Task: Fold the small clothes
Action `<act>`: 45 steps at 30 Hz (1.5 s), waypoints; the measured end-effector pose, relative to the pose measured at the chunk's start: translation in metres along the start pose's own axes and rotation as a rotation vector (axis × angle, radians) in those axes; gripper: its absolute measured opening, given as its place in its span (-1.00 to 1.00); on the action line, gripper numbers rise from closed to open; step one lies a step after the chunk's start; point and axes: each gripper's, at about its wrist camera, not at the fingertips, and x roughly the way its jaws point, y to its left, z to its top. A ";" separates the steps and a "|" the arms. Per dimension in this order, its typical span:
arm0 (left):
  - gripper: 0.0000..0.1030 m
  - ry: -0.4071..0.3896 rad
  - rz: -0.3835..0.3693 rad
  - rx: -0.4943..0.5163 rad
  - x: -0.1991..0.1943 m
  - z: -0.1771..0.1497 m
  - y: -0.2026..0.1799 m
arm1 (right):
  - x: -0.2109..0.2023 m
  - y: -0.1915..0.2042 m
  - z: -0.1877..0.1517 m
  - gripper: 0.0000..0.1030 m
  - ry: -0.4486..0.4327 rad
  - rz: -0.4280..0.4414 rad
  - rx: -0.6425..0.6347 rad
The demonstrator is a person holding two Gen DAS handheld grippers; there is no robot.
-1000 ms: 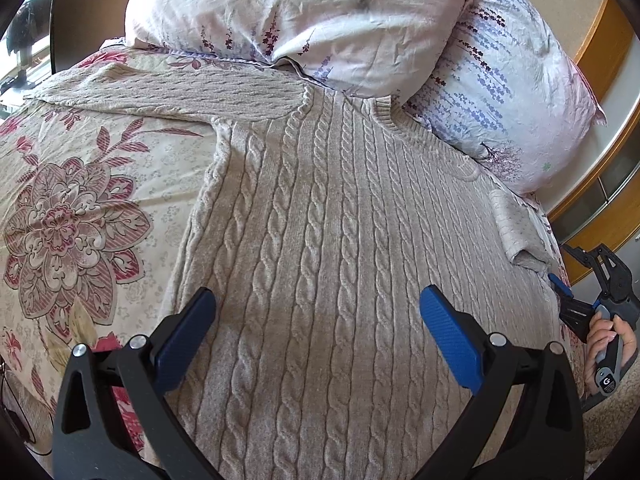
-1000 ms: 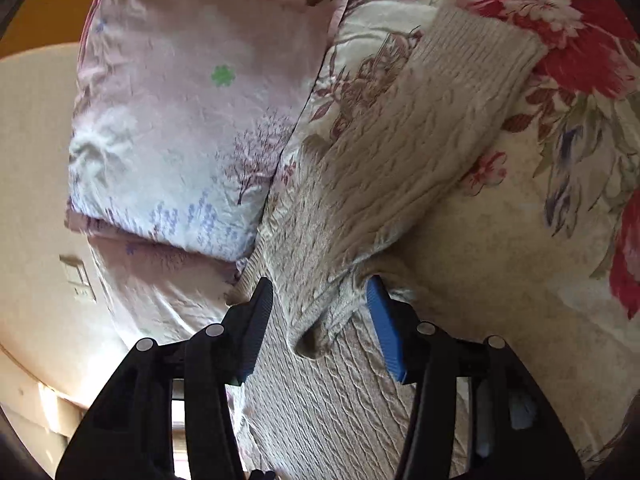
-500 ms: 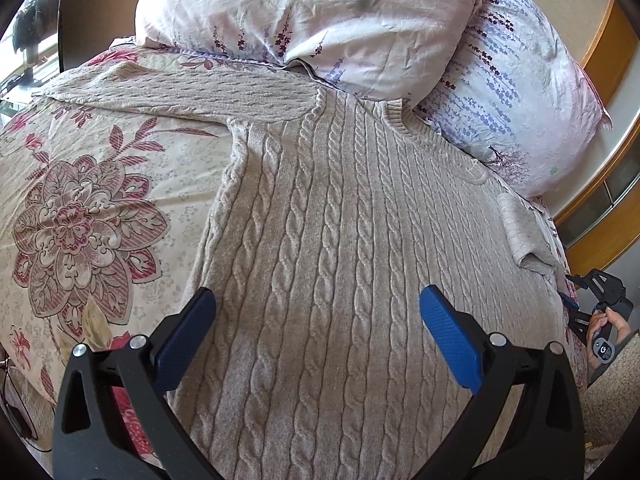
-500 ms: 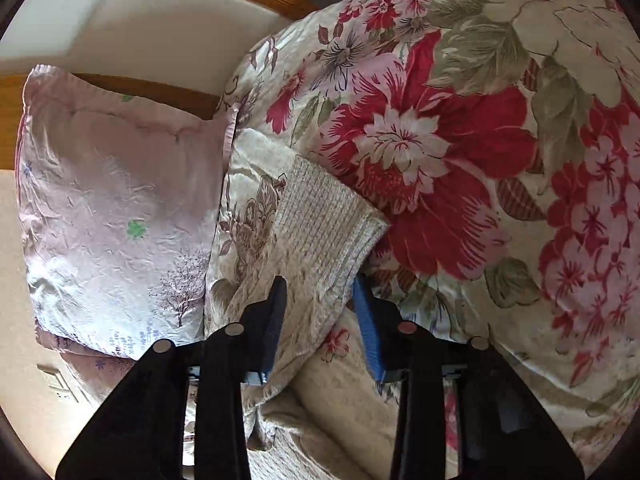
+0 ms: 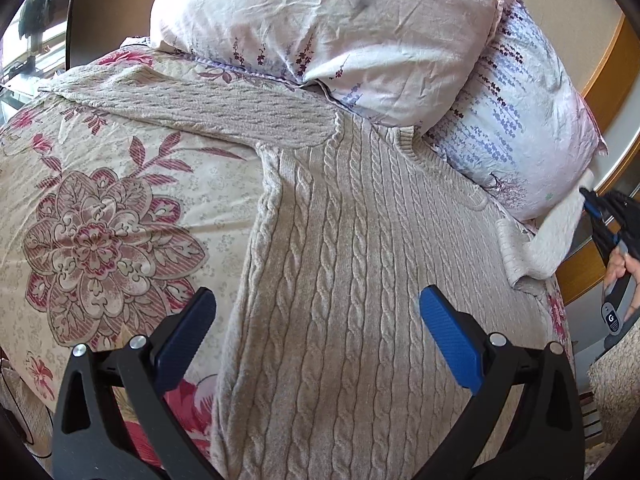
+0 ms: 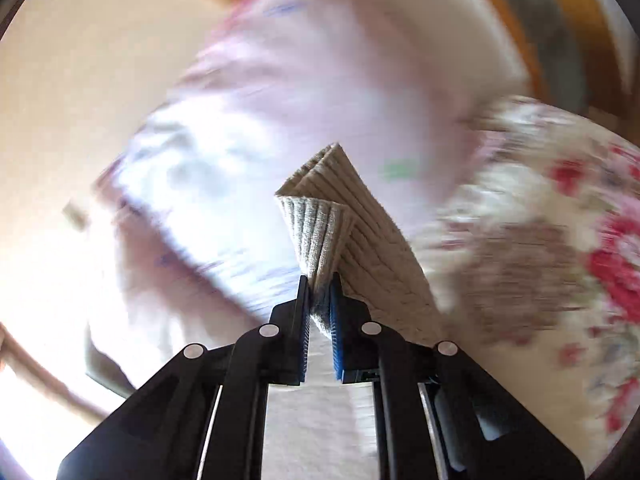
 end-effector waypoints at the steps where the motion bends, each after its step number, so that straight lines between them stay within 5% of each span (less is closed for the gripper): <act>1: 0.97 -0.008 -0.006 0.003 -0.002 0.003 0.002 | 0.015 0.021 -0.009 -0.81 0.031 0.037 -0.033; 6: 0.97 -0.024 -0.010 0.017 -0.011 0.011 0.013 | 0.102 0.102 -0.095 -0.81 0.247 0.077 -0.231; 12: 0.97 -0.031 0.012 -0.044 -0.020 0.016 0.045 | 0.167 0.127 -0.191 -0.81 0.470 -0.015 -0.377; 17: 0.97 -0.031 0.020 -0.068 -0.023 0.019 0.060 | 0.175 0.128 -0.219 -0.74 0.567 -0.075 -0.431; 19: 0.97 -0.030 0.011 -0.057 -0.022 0.021 0.058 | 0.162 0.125 -0.220 -0.44 0.597 -0.061 -0.446; 20: 0.97 -0.031 0.005 -0.048 -0.021 0.022 0.055 | 0.148 0.120 -0.215 -0.15 0.589 -0.040 -0.429; 21: 0.97 -0.032 -0.003 -0.037 -0.020 0.023 0.053 | 0.134 0.115 -0.208 -0.08 0.563 -0.022 -0.406; 24: 0.97 -0.023 -0.021 -0.005 -0.014 0.024 0.042 | 0.084 0.078 -0.172 -0.07 0.464 -0.023 -0.274; 32: 0.97 0.035 -0.076 0.056 0.011 0.018 0.006 | -0.036 -0.112 -0.107 -0.10 0.179 -0.170 0.428; 38: 0.97 0.061 -0.100 0.106 0.020 0.010 -0.019 | -0.023 -0.150 -0.107 -0.56 0.102 -0.108 0.607; 45: 0.97 0.058 -0.090 0.105 0.021 0.005 -0.029 | -0.010 -0.155 -0.108 -0.79 0.030 -0.020 0.720</act>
